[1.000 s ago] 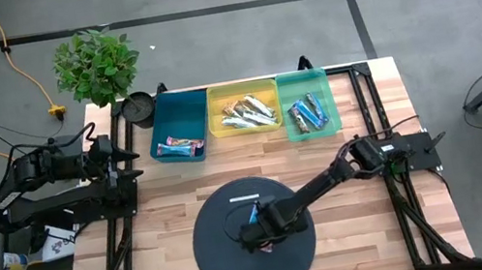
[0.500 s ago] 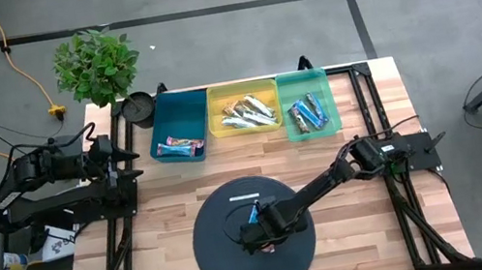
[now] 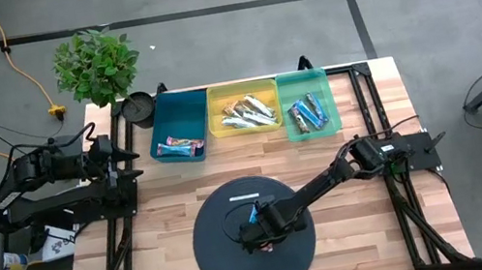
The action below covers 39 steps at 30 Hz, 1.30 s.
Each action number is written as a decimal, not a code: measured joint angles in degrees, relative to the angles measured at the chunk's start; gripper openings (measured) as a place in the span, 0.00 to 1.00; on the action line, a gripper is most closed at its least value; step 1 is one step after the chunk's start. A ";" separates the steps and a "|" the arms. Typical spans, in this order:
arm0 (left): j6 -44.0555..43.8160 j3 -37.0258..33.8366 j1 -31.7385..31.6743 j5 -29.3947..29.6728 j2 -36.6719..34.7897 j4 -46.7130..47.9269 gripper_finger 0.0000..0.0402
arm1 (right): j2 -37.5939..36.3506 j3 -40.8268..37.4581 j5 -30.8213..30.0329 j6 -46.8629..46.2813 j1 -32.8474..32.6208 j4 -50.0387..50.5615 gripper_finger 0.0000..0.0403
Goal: Pick and place Granola Bars by type
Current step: Put the red granola bar into the blue bin
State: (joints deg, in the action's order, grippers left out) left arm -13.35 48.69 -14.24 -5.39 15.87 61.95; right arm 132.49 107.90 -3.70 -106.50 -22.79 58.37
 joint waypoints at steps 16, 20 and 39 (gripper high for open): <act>0.01 0.00 0.00 0.00 -0.01 0.00 0.68 | 0.00 -0.02 -0.48 -0.07 -0.11 -0.66 0.32; 0.01 0.00 0.00 0.00 0.00 0.00 0.68 | 0.00 -0.02 -0.57 -0.04 -0.11 -1.20 0.32; 0.01 0.00 0.00 0.00 0.00 -0.02 0.68 | -1.57 -0.02 -3.86 1.52 -0.65 -2.83 0.32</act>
State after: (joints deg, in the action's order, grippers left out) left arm -13.34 48.69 -14.24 -5.39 15.87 61.93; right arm 130.92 107.87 -7.56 -104.98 -23.44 55.54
